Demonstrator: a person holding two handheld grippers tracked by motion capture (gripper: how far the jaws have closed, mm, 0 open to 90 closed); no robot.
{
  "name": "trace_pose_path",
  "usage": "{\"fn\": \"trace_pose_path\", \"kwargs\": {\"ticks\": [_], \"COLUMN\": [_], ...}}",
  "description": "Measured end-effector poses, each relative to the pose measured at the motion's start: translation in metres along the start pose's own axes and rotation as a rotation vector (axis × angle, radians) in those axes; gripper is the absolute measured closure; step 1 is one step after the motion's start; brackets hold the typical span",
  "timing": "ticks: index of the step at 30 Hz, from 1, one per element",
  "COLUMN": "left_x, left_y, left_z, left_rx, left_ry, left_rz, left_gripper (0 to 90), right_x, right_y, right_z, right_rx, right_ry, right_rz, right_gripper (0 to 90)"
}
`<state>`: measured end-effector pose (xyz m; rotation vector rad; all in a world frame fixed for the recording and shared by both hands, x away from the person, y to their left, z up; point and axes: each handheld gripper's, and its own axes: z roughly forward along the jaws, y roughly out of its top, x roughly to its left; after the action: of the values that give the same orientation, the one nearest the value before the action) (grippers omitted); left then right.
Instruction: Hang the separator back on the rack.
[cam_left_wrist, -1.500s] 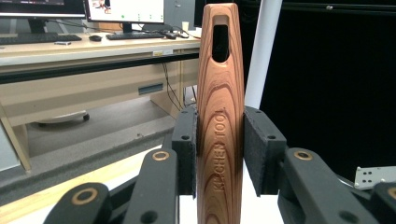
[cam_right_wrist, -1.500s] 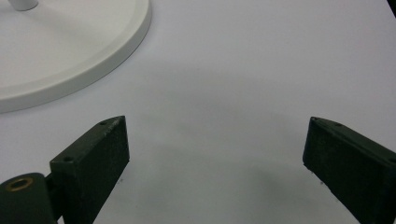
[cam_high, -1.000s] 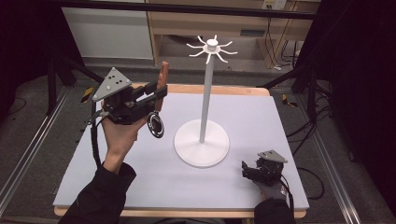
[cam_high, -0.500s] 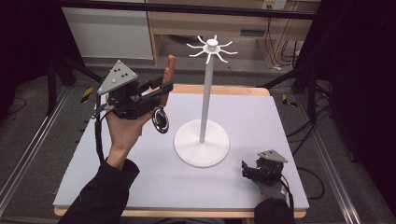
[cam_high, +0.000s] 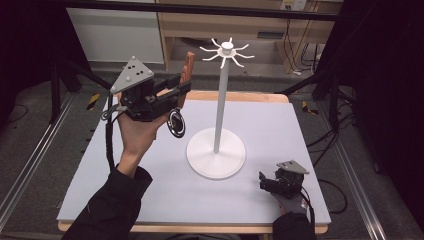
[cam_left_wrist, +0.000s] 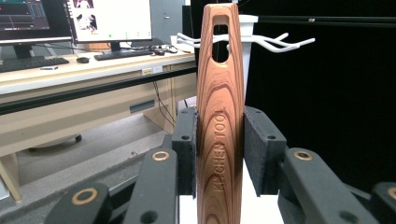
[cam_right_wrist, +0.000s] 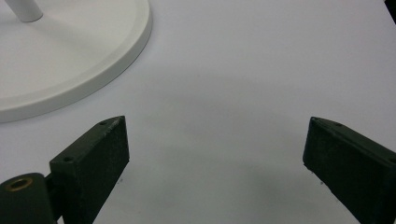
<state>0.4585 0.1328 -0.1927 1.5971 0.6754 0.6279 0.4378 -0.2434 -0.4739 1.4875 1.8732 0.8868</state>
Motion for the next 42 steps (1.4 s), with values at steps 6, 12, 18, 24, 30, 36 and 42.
{"fn": "trace_pose_path", "kwargs": {"ticks": [6,12,18,24,30,36,42], "left_x": [-0.004,-0.006,-0.006,-0.007,-0.007,-0.005,-0.004], "left_y": [0.001,0.0,0.002,0.003,0.002,0.002,0.002], "left_z": [0.008,0.015,0.019,0.021,0.023,0.023,0.025], "left_rx": [0.002,0.008,0.012,0.012,0.013,0.014,0.023], "left_ry": [-0.011,-0.017,-0.016,-0.021,-0.013,-0.007,-0.013], "left_rz": [0.004,0.009,0.016,0.015,0.016,0.016,0.014], "left_gripper": [66.9,66.9,66.9,66.9,66.9,66.9,66.9], "right_x": [0.0,0.0,0.0,0.0,-0.001,-0.001,0.0], "right_y": [0.0,0.0,0.0,0.0,0.0,0.0,0.0], "right_z": [0.0,-0.001,-0.001,-0.001,-0.001,-0.001,-0.001], "right_rx": [-0.003,0.0,-0.001,-0.001,-0.004,-0.003,-0.002], "right_ry": [0.004,0.008,0.008,0.009,0.01,0.011,0.012], "right_rz": [0.0,0.006,0.009,0.01,0.007,0.008,0.007], "right_gripper": [7.4,7.5,7.5,7.5,7.5,7.5,7.5]}}
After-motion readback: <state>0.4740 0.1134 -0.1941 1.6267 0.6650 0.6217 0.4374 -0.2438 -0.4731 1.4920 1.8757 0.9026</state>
